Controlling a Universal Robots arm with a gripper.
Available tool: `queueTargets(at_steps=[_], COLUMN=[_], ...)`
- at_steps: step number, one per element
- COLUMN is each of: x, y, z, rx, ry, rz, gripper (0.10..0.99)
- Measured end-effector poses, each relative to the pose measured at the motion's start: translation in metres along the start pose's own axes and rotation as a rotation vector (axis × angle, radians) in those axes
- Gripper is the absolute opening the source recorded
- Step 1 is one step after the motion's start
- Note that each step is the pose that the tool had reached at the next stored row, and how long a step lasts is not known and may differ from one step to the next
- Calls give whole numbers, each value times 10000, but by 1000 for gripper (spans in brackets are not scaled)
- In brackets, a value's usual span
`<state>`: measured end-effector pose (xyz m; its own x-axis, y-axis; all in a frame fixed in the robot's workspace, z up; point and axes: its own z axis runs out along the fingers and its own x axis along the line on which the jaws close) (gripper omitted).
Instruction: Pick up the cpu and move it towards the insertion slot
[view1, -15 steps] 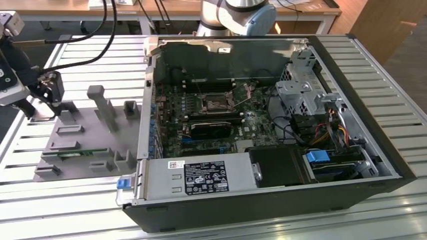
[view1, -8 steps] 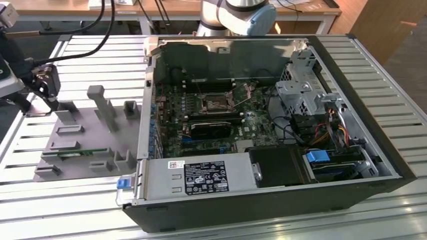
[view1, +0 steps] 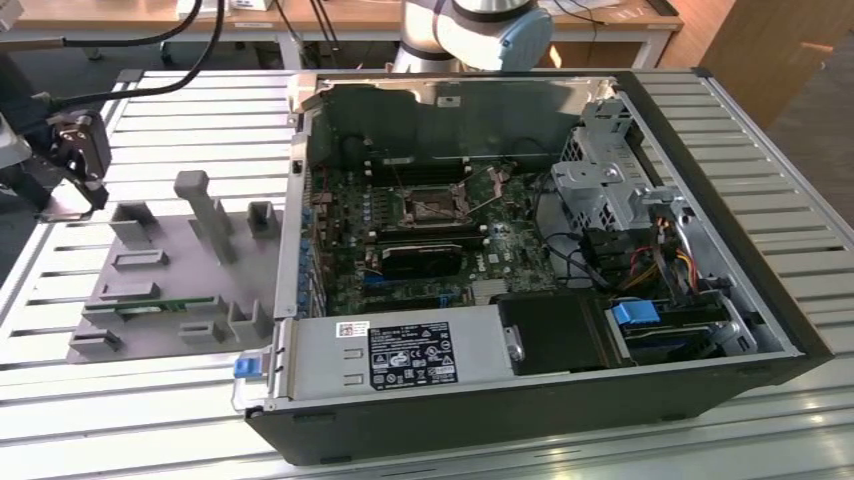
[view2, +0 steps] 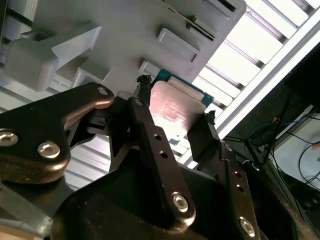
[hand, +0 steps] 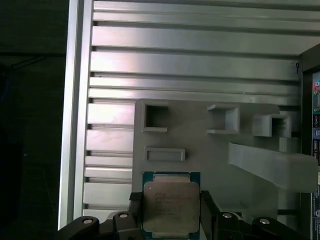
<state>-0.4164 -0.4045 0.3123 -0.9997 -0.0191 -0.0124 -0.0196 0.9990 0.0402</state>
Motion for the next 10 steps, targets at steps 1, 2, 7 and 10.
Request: queueTargets(at_steps=[1, 2, 7, 10], x=[0, -1, -2, -3], y=[1, 2, 6, 8], z=[-23, -44, -136, -192], rx=[0, 0, 0, 0], ry=[0, 0, -1, -1], rz=[0, 0, -1, -1], gripper=[541, 541, 541, 541])
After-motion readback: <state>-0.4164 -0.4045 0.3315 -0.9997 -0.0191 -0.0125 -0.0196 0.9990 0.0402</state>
